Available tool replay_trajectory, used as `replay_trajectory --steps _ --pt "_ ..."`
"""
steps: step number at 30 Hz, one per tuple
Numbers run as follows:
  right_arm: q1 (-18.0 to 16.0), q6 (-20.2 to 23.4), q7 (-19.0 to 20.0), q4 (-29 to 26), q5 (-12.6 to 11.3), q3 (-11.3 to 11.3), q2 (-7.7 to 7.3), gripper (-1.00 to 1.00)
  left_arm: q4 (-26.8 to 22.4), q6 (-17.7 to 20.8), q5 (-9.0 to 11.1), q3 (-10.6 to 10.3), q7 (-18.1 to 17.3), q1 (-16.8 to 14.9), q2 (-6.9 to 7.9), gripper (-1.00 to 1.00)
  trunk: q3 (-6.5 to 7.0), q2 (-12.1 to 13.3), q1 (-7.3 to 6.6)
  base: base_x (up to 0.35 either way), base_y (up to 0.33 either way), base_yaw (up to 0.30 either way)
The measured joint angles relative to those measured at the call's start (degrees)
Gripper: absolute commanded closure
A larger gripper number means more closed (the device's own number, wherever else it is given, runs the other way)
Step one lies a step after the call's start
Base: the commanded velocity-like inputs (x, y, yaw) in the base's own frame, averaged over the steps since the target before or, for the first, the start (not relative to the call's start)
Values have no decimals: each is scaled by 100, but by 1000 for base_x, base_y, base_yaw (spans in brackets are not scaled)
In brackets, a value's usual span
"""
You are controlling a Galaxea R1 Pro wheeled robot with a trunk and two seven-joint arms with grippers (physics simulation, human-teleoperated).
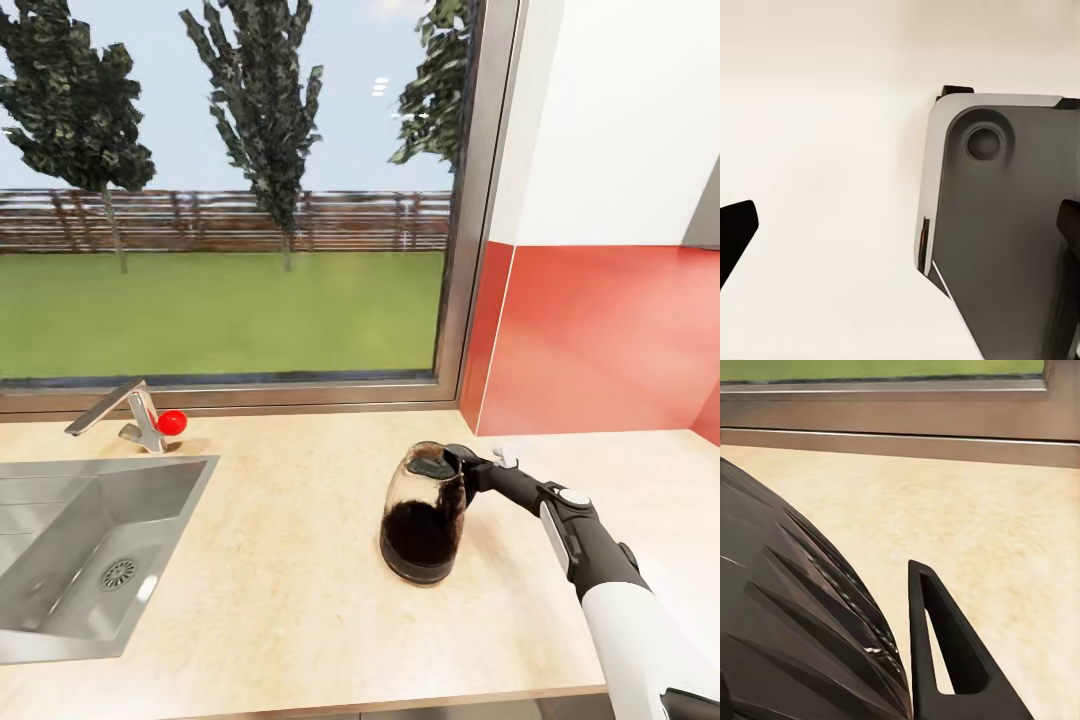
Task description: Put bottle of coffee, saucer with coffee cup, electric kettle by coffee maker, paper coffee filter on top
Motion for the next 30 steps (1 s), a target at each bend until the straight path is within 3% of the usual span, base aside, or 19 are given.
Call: replay_trajectory --steps 7,12,22,25,30 --pt "0 10 -17 -57 -11 -9 45 100 5 0 0 -6 2 0 -11 -100 0 0 0 0 0 0" --pt "-1 145 -65 -632 -18 -5 154 100 72 4 -9 -8 6 6 -8 -100 1 -1 0 0 0 0" --pt "1 1538 -1013 -2279 -37 49 876 100 97 1 -27 -15 6 88 -4 -100 1 0 0 0 0 0" --pt "-3 2201 -1230 -2922 -49 362 970 100 97 7 -39 -17 6 102 4 -100 1 -1 -1 0 0 0" --pt "-7 2979 -1968 -3835 -41 859 1008 100 97 8 -44 -19 8 114 35 -100 0 -1 0 0 0 0"
